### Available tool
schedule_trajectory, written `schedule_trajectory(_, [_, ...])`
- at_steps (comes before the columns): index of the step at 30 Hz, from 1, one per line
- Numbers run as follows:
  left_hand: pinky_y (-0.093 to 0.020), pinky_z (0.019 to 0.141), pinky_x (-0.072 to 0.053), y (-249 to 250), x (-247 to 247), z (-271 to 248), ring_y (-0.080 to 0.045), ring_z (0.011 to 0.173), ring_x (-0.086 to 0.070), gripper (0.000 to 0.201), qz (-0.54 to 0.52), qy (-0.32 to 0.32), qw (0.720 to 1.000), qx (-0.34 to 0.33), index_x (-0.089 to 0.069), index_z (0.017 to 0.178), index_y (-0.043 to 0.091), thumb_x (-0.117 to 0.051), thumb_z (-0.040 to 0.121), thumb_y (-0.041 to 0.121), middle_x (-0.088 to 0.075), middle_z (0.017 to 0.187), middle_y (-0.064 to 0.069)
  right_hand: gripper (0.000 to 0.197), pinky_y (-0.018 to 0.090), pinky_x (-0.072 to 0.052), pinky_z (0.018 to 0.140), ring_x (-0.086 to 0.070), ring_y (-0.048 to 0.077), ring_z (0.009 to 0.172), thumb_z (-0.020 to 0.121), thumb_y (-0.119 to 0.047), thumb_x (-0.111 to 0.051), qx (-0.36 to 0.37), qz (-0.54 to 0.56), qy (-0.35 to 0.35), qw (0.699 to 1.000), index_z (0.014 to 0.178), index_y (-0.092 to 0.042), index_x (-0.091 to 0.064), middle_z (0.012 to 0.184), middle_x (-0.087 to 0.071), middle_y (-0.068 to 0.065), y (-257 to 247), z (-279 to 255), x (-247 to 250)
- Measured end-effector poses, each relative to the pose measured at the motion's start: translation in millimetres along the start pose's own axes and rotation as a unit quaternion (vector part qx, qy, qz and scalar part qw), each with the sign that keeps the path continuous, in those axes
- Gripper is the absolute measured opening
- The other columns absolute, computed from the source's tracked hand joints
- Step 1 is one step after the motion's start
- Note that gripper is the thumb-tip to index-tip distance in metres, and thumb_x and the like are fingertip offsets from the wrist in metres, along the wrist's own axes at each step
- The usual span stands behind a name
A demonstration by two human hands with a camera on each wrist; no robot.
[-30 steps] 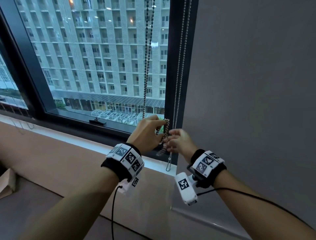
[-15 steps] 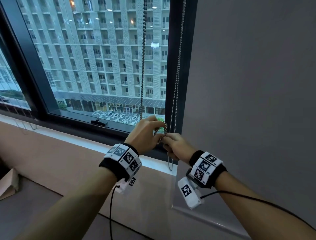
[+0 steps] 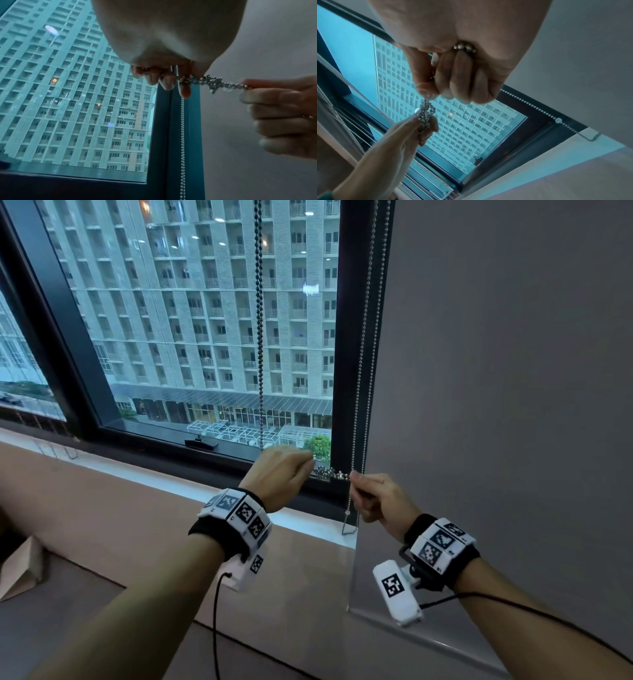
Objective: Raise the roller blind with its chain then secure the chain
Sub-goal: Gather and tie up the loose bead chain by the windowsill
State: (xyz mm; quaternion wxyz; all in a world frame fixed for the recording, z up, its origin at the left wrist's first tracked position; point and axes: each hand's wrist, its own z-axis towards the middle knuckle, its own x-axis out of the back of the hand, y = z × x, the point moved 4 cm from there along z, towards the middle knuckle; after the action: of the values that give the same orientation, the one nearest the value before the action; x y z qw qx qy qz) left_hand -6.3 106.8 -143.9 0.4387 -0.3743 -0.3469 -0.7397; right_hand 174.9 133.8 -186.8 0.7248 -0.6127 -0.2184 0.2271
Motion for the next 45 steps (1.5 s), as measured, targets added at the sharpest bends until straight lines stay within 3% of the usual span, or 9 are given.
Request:
schedule_trajectory(3, [-0.036,0.074,-0.039,5.3,-9.5,-5.7,-0.017,0.071,-0.053,0.031,0.043,-0.026,0.999,0.000,-0.053,0.075,0.022,-0.032,0.095,0.032,-0.061,0.074,0.005,0.049,0.028,-0.027,0.045,-0.029,0.017,0.042,0.098,-0.029,-0.042,-0.016,-0.025,-0.028,0.999,0.053,-0.012,-0.054,0.043,-0.032,-0.001,8.1,1.2,-6.3])
schedule_trajectory(6, [-0.033,0.081,-0.046,16.1,-20.6,-14.1,-0.013,0.092,-0.060,0.028,-0.091,-0.057,0.994,0.004,-0.059,0.108,0.023,-0.035,0.094,0.017,-0.068,0.104,0.003,0.040,0.019,-0.038,0.046,-0.046,0.018,0.044,0.100,-0.019,-0.039,-0.034,-0.034,-0.048,0.998,0.065,-0.008,-0.055,0.047,-0.040,0.000,9.2,1.9,-10.1])
schedule_trajectory(10, [-0.034,0.070,-0.047,32.1,-34.3,-27.2,-0.015,0.076,-0.056,0.020,-0.115,-0.076,0.990,-0.026,-0.059,0.094,0.019,-0.040,0.093,0.024,-0.064,0.086,0.002,0.032,0.024,-0.046,0.049,-0.046,0.018,0.045,0.100,-0.015,-0.039,-0.053,-0.053,-0.060,0.995,0.073,-0.006,-0.053,0.053,-0.036,0.004,10.3,0.1,-12.0])
schedule_trajectory(16, [-0.035,0.078,-0.043,22.5,-44.3,-36.9,-0.022,0.076,-0.059,0.023,0.078,-0.122,0.989,-0.026,-0.056,0.095,0.017,-0.036,0.098,0.027,-0.064,0.090,0.000,0.031,0.020,-0.035,0.041,-0.038,0.009,0.038,0.100,-0.020,-0.042,-0.110,-0.126,-0.071,0.983,0.074,-0.011,-0.056,0.050,-0.035,-0.003,32.1,-11.0,-5.6])
schedule_trajectory(26, [-0.036,0.090,-0.042,27.8,-54.7,-45.2,-0.025,0.103,-0.055,0.039,0.120,-0.185,0.976,0.001,-0.058,0.111,0.017,-0.042,0.083,-0.005,-0.060,0.114,-0.003,0.025,0.021,-0.033,0.044,-0.038,0.008,0.042,0.097,-0.012,-0.045,-0.143,-0.165,-0.099,0.971,0.079,-0.011,-0.063,0.053,-0.043,-0.004,48.3,-17.7,-16.7])
schedule_trajectory(33, [-0.038,0.101,-0.036,37.0,-38.5,-58.6,-0.021,0.106,-0.055,0.028,0.164,-0.021,0.982,-0.087,-0.059,0.103,0.023,-0.054,0.076,0.016,-0.064,0.102,0.004,0.027,0.022,-0.033,0.042,-0.038,0.014,0.043,0.094,-0.005,-0.045,-0.164,-0.188,-0.085,0.965,0.073,-0.011,-0.060,0.055,-0.043,0.003,62.3,-21.6,-3.2])
schedule_trajectory(37, [-0.047,0.103,-0.024,31.1,-22.6,-54.6,-0.023,0.127,-0.041,0.032,0.220,0.005,0.975,-0.038,-0.060,0.101,0.028,-0.058,0.070,0.020,-0.057,0.122,0.000,0.028,0.024,-0.042,0.049,-0.051,0.010,0.040,0.094,-0.005,-0.046,-0.197,-0.198,-0.127,0.952,0.072,-0.013,-0.062,0.056,-0.053,0.006,82.2,-34.4,-9.8])
schedule_trajectory(42, [-0.047,0.100,-0.025,37.9,-26.5,-56.3,-0.028,0.133,-0.028,0.039,0.216,0.024,0.976,-0.020,-0.063,0.101,0.025,-0.060,0.065,0.013,-0.047,0.137,-0.011,0.016,0.030,-0.052,0.084,-0.064,0.015,0.080,0.089,-0.016,-0.059,-0.174,-0.268,-0.159,0.934,0.099,-0.009,-0.069,0.090,-0.071,0.005,81.9,-32.2,-18.6])
schedule_trajectory(45, [-0.044,0.102,-0.030,37.2,-18.9,-55.1,-0.027,0.130,-0.035,0.047,0.163,0.070,0.984,-0.026,-0.055,0.114,0.023,-0.053,0.068,0.012,-0.045,0.134,-0.008,0.023,0.037,-0.052,0.096,-0.065,0.017,0.099,0.084,-0.020,-0.063,-0.117,-0.311,-0.059,0.941,0.107,-0.017,-0.065,0.108,-0.069,0.006,69.5,-19.9,-7.6])
